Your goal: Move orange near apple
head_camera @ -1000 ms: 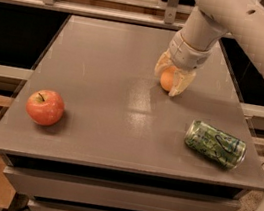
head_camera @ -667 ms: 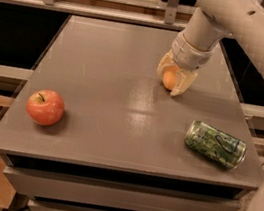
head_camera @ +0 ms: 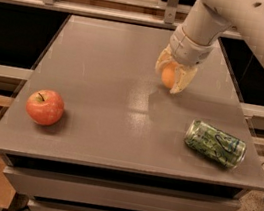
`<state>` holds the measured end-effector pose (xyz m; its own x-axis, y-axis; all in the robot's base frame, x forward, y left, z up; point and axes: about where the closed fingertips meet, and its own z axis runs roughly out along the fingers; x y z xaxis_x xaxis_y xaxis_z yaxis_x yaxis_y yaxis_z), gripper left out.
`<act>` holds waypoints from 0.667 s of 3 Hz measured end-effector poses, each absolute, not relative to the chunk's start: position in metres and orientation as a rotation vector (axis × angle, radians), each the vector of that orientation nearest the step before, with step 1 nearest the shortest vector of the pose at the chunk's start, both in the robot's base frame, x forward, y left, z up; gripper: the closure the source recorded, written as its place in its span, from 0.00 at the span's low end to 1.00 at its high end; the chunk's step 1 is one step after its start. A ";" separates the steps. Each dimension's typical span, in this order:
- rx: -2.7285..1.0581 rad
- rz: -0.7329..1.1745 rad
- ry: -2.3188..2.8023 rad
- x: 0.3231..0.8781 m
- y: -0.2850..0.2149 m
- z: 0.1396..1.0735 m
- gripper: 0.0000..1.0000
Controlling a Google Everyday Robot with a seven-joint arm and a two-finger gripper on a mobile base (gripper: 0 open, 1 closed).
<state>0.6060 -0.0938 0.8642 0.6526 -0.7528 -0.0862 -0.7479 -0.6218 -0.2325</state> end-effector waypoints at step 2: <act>-2.634 -0.025 1.036 0.573 -0.052 0.910 1.00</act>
Offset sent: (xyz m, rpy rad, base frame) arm -0.0580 0.0644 0.0688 0.0848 -0.0284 0.1842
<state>0.5728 -0.0521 0.9097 0.7384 -0.6675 -0.0963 -0.6621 -0.6905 -0.2913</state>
